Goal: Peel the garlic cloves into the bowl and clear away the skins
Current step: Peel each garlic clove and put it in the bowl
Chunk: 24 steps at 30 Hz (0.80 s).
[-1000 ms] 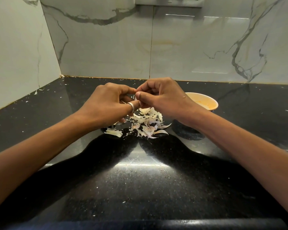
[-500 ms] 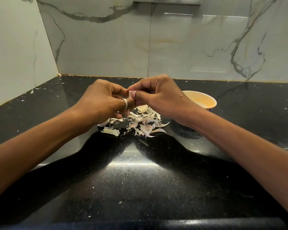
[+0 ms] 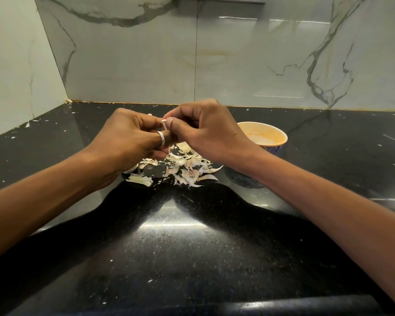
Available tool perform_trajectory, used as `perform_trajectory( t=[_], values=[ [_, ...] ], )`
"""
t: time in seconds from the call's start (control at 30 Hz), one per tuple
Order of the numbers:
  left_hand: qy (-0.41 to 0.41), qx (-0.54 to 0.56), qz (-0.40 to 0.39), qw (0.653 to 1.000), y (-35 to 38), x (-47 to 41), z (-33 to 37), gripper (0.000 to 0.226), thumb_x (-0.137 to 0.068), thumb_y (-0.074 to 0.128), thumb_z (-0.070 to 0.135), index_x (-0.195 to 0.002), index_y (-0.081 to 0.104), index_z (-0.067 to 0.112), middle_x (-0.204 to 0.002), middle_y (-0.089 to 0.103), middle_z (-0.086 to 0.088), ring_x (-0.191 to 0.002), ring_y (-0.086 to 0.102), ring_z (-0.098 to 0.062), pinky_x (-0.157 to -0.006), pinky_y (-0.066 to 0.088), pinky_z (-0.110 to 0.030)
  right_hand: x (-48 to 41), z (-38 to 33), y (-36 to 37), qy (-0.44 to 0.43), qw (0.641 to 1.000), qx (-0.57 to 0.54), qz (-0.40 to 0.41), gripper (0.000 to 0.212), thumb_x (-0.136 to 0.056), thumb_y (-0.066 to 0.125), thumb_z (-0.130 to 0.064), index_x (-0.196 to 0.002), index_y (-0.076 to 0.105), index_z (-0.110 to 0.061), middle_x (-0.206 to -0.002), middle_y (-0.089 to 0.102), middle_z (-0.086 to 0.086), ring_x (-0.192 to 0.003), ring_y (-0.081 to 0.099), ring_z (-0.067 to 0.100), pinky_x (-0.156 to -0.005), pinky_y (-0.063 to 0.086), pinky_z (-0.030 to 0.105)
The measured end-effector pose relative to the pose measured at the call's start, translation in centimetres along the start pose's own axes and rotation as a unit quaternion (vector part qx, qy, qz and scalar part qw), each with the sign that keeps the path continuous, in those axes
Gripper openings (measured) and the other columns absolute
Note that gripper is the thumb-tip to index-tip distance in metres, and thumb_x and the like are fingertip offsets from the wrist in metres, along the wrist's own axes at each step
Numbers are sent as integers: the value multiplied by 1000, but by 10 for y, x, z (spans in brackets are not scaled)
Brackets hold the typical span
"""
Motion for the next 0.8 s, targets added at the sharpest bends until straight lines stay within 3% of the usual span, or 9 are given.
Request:
perform_trajectory(
  t=[0.23, 0.37, 0.63, 0.8],
  values=[
    [-11, -18, -26, 999, 3, 2, 3, 24, -95, 58, -6, -87, 77, 6, -74, 64, -12, -67, 61, -11, -60, 56, -17, 4, -9, -2, -63, 996, 55, 17, 11, -96, 67, -16, -98, 77, -11, -76, 74, -4, -69, 70, 12, -67, 55, 38],
    [-30, -19, -37, 999, 6, 4, 2, 34, -88, 49, -16, -87, 76, 4, -69, 64, -9, -57, 61, -7, -57, 56, -17, 6, -15, -2, -120, 984, 132, 23, 13, -94, 64, -15, -92, 75, -9, -73, 71, -2, -63, 60, 12, -62, 49, 32],
    [-58, 12, -44, 997, 8, 5, 1, 34, -89, 50, -19, -90, 73, 6, -75, 75, -8, -69, 72, -9, -57, 58, -18, 7, -17, -2, -138, 975, 173, 18, 15, -92, 62, -13, -84, 72, -6, -69, 67, 1, -59, 55, 16, -60, 45, 35],
    [-79, 27, -32, 996, 6, 5, 1, 33, -87, 50, -22, -85, 71, 3, -75, 73, -13, -64, 73, -11, -55, 58, -18, 8, -24, 0, -177, 963, 205, 1, 16, -94, 59, -13, -84, 69, -4, -69, 65, 4, -58, 55, 23, -58, 46, 39]
  ],
)
Point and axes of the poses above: each hand's wrist, its own x-axis away from the middle knuckle, its own y-axis out of the palm, z = x × y, the point moved 5 cm from there along -x, towards the middle knuckle
